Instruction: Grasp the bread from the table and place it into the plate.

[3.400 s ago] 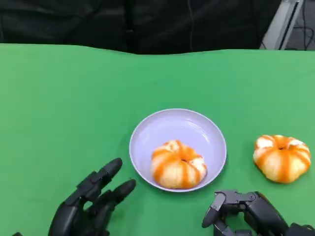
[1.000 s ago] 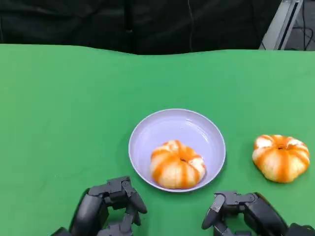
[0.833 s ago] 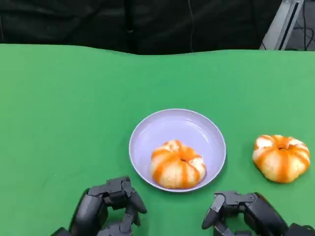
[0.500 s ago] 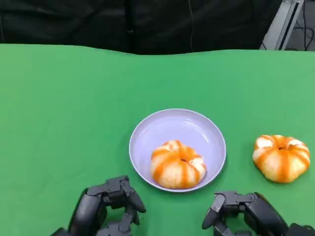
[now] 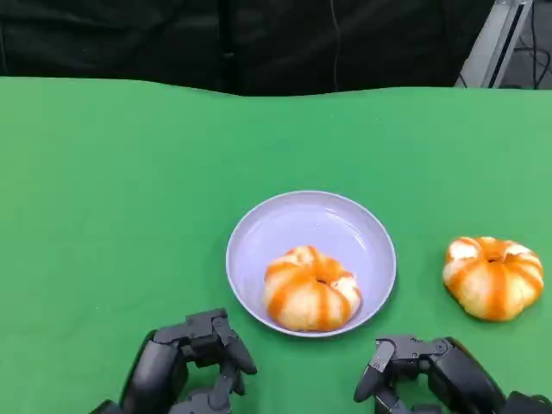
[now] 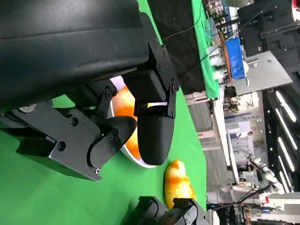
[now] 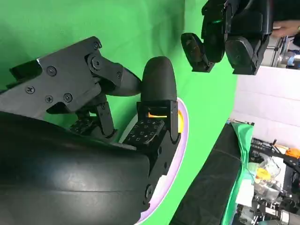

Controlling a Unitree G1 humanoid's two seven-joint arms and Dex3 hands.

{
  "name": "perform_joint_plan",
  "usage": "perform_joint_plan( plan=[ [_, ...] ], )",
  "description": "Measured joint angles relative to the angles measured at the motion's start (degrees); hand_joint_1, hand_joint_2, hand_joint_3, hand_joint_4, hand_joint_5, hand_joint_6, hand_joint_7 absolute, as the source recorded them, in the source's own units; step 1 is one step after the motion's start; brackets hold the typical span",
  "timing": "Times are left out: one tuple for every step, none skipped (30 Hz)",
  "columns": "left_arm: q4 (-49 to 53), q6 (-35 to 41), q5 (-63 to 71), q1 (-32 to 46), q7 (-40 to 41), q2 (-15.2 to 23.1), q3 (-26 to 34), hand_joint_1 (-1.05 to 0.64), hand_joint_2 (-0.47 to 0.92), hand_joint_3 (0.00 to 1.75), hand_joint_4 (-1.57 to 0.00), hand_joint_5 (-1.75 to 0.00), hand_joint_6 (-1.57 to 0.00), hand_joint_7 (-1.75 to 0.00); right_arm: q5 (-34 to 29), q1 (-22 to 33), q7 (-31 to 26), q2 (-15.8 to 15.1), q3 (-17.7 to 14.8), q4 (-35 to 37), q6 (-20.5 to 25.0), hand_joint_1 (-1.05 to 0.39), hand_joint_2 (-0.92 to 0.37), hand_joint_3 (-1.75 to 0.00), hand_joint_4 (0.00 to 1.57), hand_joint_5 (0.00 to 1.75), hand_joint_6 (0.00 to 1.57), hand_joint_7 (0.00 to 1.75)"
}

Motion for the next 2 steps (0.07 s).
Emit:
perform_joint_plan(
  plan=[
    [0.0,0.0,0.0,0.0,0.0,0.0,0.0,-0.06,0.56,1.12,-0.9,-1.57,-0.94,-1.31,0.0,0.0,0.0,0.0,0.0,0.0,0.0,-0.13,-0.65,-0.88,0.8,1.46,0.86,1.08],
    [0.0,0.0,-0.03,0.0,-0.01,0.0,-0.01,-0.06,0.56,1.13,-0.9,-1.57,-0.94,-1.3,0.0,0.0,0.0,-0.01,-0.01,0.0,0.0,-0.13,-0.65,-0.88,0.8,1.46,0.86,1.08]
  ],
)
